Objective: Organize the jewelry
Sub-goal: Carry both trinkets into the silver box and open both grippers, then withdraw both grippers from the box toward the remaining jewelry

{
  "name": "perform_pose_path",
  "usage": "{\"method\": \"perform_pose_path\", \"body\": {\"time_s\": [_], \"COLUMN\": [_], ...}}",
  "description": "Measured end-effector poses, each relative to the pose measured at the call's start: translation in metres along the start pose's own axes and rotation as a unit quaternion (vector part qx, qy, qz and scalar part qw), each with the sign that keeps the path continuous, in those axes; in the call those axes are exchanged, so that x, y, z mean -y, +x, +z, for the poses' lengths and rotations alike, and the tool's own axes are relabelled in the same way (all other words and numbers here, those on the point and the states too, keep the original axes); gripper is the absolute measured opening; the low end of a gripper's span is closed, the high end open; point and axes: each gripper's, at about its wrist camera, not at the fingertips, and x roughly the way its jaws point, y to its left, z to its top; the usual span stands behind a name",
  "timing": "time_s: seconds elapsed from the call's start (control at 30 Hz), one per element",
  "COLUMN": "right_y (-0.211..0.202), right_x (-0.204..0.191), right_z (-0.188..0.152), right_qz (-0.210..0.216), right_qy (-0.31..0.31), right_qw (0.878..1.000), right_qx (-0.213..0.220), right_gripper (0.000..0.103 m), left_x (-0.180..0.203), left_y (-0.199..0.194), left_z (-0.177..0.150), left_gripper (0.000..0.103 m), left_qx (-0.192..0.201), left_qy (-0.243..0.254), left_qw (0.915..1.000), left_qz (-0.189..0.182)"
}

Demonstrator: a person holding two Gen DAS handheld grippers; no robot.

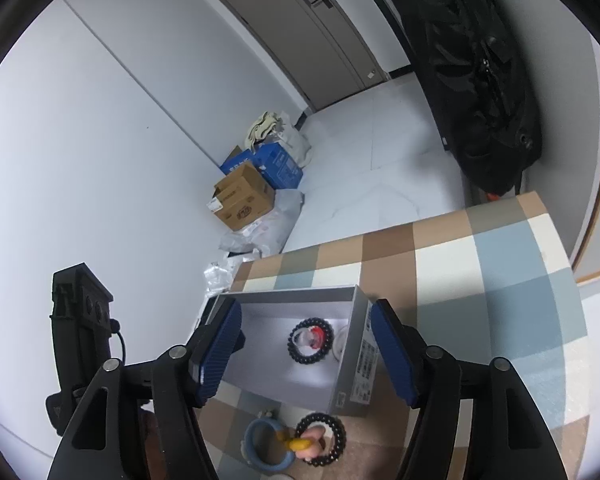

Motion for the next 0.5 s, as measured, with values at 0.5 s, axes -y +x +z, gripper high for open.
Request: {"method": "perform_pose_path", "body": {"time_s": [0.5], "right_y": [-0.033], "right_x": [-0.011], "right_z": [-0.022], "right_qz": [-0.006], "right_qy": [-0.029], "right_qw": [0.999], "right_qx": [0.02], "right_gripper": [0.083], "left_x": [0.01], "left_y": [-0.024], "left_z": [-0.029], "left_gripper": [0.076], "left_qx": [0.035], "left_qy": [0.043], "left_qw": [0.9976], "left_qz": [0.041]}}
